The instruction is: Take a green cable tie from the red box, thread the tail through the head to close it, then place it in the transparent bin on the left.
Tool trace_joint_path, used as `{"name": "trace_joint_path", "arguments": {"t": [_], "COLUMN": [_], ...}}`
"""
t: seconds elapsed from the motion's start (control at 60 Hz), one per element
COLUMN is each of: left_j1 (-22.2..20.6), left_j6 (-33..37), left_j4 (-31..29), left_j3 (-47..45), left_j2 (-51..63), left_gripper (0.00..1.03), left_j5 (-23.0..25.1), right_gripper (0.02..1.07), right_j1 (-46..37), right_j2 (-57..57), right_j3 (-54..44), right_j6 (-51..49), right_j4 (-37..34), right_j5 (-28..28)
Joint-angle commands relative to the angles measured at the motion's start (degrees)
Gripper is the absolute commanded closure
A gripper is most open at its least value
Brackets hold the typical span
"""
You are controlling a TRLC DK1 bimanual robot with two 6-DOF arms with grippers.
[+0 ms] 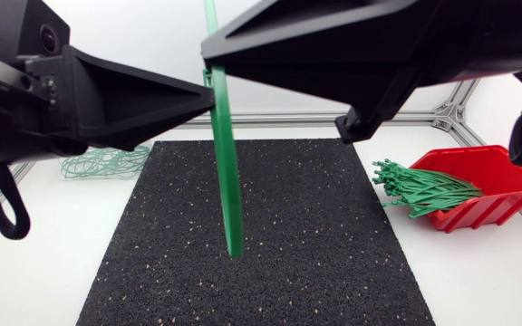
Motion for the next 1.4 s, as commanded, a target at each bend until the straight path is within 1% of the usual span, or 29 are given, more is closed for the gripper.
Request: {"name": "trace_joint_path", "arguments": {"t": [0.0, 0.167, 0.683, 0.85, 1.1, 1.383], "left_j1": [-0.94, -1.65, -2.09, -2.17, -2.88, -3.93], "left_j6": [0.06, 1.03, 3.93, 4.45, 5.68, 7.88], "left_j4": [0.91, 0.91, 0.47, 0.38, 0.29, -0.06], "left_j3": [-0.45, -1.33, -4.32, -4.67, -5.37, -5.64], "left_j2": [-0.79, -0.26, -2.81, -3.43, -3.95, -4.13], "left_gripper": [1.00, 1.00, 1.00, 0.99, 0.99, 0.98], "left_j5": [-0.91, -2.41, -4.87, -5.48, -6.27, -9.00], "right_gripper": [1.01, 1.01, 1.01, 1.01, 1.01, 1.01], "right_j1": [1.71, 3.38, 3.47, 3.12, 2.06, 1.54], "right_j2": [0.77, 1.91, 2.79, 2.87, 4.28, 4.81], "right_j3": [2.36, 3.68, 4.03, 4.82, 5.17, 6.23], "right_j6": [3.20, 6.98, 17.61, 20.42, 22.80, 23.50], "right_j4": [-1.18, -1.80, -4.17, -6.02, -8.39, -12.08], "right_j5": [0.81, 1.95, 2.21, 2.30, 2.04, 2.13]}}
